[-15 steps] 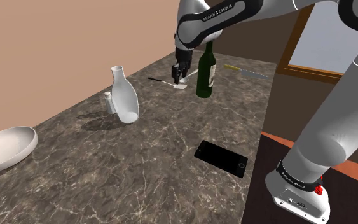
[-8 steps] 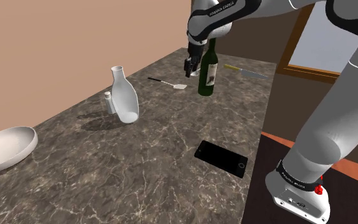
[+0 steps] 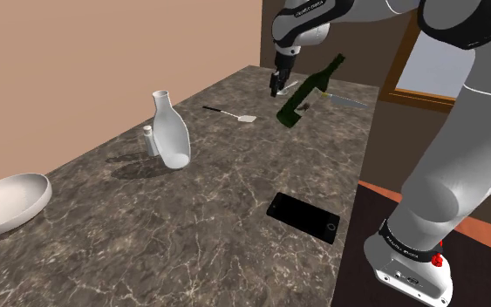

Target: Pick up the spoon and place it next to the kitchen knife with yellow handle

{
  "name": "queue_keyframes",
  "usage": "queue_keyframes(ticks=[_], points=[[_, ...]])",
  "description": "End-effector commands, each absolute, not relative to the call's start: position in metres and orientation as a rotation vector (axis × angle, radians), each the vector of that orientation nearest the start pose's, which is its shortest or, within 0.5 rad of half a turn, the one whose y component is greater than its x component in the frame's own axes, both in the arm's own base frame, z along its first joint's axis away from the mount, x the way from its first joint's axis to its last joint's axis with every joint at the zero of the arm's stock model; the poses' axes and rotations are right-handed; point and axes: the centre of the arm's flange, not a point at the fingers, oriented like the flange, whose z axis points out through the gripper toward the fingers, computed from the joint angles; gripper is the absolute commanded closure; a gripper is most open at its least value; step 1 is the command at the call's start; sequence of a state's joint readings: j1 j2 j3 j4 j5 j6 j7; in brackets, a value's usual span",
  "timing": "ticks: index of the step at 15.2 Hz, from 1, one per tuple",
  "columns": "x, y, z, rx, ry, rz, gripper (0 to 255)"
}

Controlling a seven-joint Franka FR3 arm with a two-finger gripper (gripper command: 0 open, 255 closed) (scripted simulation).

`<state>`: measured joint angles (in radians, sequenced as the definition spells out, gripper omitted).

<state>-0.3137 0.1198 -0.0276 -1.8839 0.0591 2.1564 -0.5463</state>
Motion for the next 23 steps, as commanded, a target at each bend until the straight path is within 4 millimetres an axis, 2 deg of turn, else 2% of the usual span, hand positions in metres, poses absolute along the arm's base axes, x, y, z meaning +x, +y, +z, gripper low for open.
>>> queue_keyframes(ticks=[1,17,18,23], points=[[0.575,-0.224,0.457,-3.141,-0.281,-0.251,255],[0.587,-0.435,0.457,-3.141,-0.281,-0.251,255],[0.588,-0.444,0.458,-3.141,-0.281,-0.251,255],[0.588,-0.444,0.431,-3.141,-0.281,-0.251,255]])
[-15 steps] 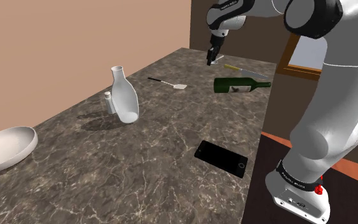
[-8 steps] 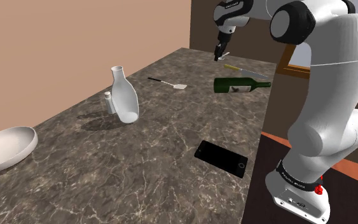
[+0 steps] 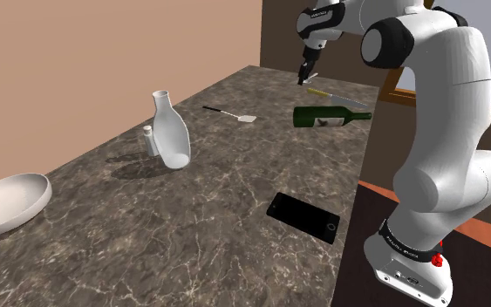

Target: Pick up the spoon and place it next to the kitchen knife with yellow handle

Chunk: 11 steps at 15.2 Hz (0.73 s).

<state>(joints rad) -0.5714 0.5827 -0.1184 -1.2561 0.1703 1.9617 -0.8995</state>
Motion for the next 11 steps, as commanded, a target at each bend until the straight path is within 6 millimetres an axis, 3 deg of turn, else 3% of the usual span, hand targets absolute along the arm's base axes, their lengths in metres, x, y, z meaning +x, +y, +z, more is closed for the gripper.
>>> queue_keyframes(ticks=[1,11], points=[[0.588,-0.444,0.426,-3.141,-0.281,-0.251,255],[0.587,-0.444,0.373,-3.141,-0.281,-0.251,255]])
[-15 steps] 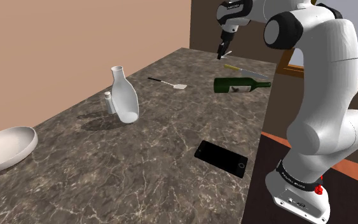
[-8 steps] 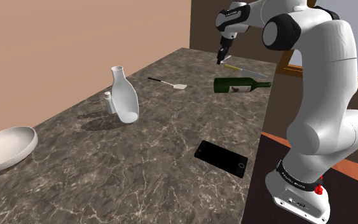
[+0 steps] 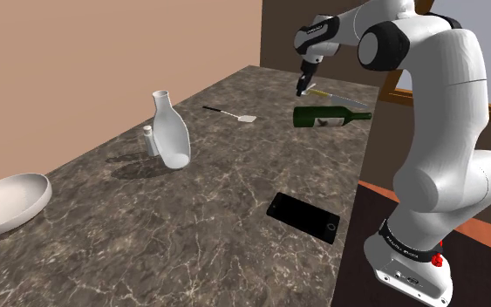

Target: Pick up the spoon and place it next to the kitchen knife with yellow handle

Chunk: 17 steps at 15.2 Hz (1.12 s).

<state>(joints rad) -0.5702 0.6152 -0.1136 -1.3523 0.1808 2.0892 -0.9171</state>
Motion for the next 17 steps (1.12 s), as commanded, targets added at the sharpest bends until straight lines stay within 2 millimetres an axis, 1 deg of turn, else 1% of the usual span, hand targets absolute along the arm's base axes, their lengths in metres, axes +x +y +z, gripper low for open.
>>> queue_keyframes(ticks=[1,5,13,14,17], points=[[0.588,-0.444,0.368,-3.141,-0.281,-0.251,255],[0.588,-0.444,0.345,-3.141,-0.281,-0.251,255],[0.588,-0.444,0.345,-3.141,-0.281,-0.251,255],[0.588,-0.444,0.346,-3.141,-0.281,-0.251,0],[0.588,-0.444,0.346,-3.141,-0.281,-0.251,0]])
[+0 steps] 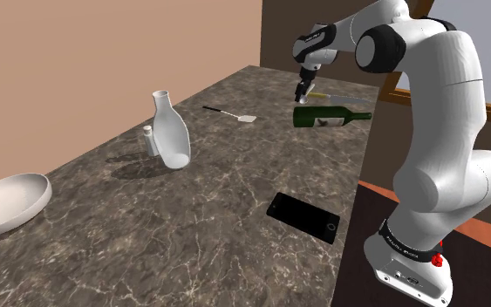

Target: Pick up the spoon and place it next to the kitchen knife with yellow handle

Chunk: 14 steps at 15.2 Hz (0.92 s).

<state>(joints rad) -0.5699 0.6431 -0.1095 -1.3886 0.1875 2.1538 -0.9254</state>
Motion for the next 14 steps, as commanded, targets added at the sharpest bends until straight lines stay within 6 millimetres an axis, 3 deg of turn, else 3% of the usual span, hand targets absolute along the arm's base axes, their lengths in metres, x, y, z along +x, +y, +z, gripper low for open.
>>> queue_keyframes(ticks=[1,2,6,14], points=[[0.588,-0.444,0.346,-3.141,-0.281,-0.251,0],[0.588,-0.444,0.345,-3.141,-0.281,-0.251,0],[0.58,-0.444,0.394,-3.141,-0.281,-0.251,0],[0.58,-0.444,0.394,-3.141,-0.281,-0.251,0]])
